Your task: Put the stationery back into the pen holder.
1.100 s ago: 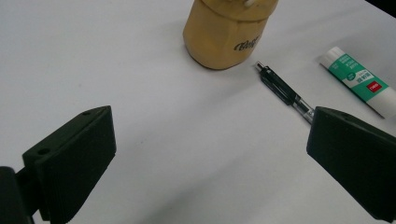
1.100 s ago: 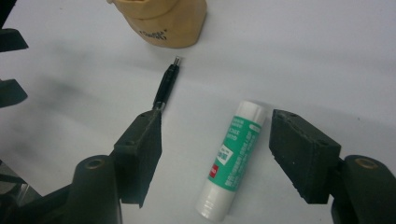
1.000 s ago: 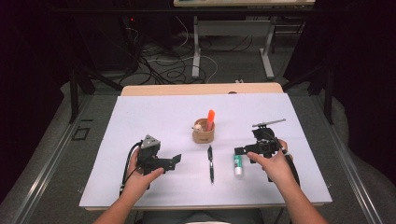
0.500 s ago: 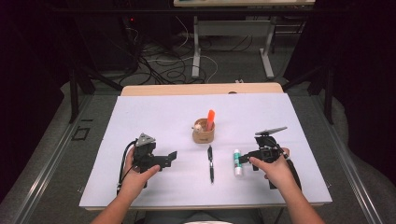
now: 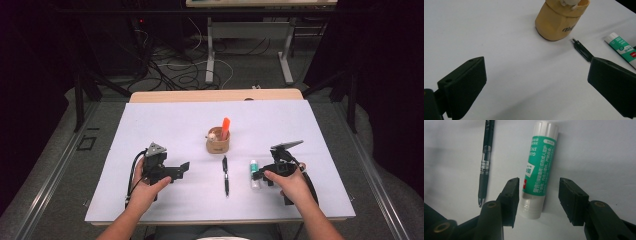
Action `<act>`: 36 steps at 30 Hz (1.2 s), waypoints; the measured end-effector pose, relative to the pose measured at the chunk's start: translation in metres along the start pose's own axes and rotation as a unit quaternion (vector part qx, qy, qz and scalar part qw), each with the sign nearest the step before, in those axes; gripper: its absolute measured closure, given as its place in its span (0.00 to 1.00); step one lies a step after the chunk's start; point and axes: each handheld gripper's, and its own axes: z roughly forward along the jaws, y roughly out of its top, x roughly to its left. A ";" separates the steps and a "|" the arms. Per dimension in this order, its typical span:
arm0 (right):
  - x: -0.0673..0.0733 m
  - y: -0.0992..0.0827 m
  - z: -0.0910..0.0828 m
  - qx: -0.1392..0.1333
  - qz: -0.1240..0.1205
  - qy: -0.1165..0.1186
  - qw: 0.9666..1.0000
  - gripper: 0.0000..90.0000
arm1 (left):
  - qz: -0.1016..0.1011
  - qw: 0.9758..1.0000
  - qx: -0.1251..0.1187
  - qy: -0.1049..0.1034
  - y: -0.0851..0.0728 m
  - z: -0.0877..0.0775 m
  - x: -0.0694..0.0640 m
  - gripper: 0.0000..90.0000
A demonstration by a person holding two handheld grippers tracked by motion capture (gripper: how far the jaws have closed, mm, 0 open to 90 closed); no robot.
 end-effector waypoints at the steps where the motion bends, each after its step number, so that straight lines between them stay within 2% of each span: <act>1: 0.000 0.000 0.000 0.002 0.006 0.003 1.000 0.57 | -0.001 1.000 0.000 0.000 0.000 0.000 0.000 0.02; 6: -0.001 0.001 0.005 0.001 0.007 0.006 1.000 0.57 | 0.000 1.000 0.003 0.001 0.000 0.001 0.000 0.02; 7: 0.000 0.001 0.005 0.007 0.014 0.008 1.000 0.58 | 0.000 1.000 0.002 0.000 0.000 0.002 0.000 0.02; 9: 0.000 0.001 0.007 0.010 0.013 0.011 1.000 0.60 | -0.001 1.000 0.002 0.000 0.000 0.002 0.001 0.02; 11: 0.002 0.002 0.008 0.022 0.015 0.005 1.000 0.61 | -0.001 1.000 0.002 0.001 0.000 0.002 0.001 0.02; 12: 0.002 0.002 0.009 0.020 0.012 0.008 1.000 0.61 | -0.001 1.000 0.002 0.001 0.000 0.002 0.000 0.02; 13: 0.003 0.002 0.010 0.017 0.020 0.015 1.000 0.61 | 0.000 1.000 0.002 0.001 0.000 0.002 0.000 0.02; 18: 0.003 0.003 0.014 0.026 0.012 0.008 1.000 0.61 | 0.002 1.000 0.003 0.001 -0.001 0.002 -0.001 0.02; 23: 0.001 0.005 0.015 0.028 0.023 0.004 0.999 0.68 | 0.002 1.000 0.004 0.000 -0.001 0.003 0.000 0.02; 24: 0.001 0.006 0.015 0.030 0.034 0.011 0.999 0.69 | 0.002 1.000 0.004 0.000 -0.001 0.003 0.000 0.02; 27: -0.003 0.006 0.014 0.039 0.040 0.014 0.998 0.70 | 0.002 1.000 0.004 -0.001 -0.001 0.003 0.000 0.02; 29: -0.005 0.005 0.015 0.027 0.044 0.023 0.998 0.71 | 0.005 1.000 0.005 -0.001 -0.001 0.003 0.000 0.02; 30: -0.005 0.006 0.014 0.038 0.052 0.020 0.998 0.72 | 0.005 1.000 0.005 -0.001 -0.001 0.003 0.000 0.02; 36: -0.008 0.005 0.014 0.034 0.051 0.029 0.998 0.72 | 0.005 1.000 0.005 0.001 -0.001 0.003 0.001 0.02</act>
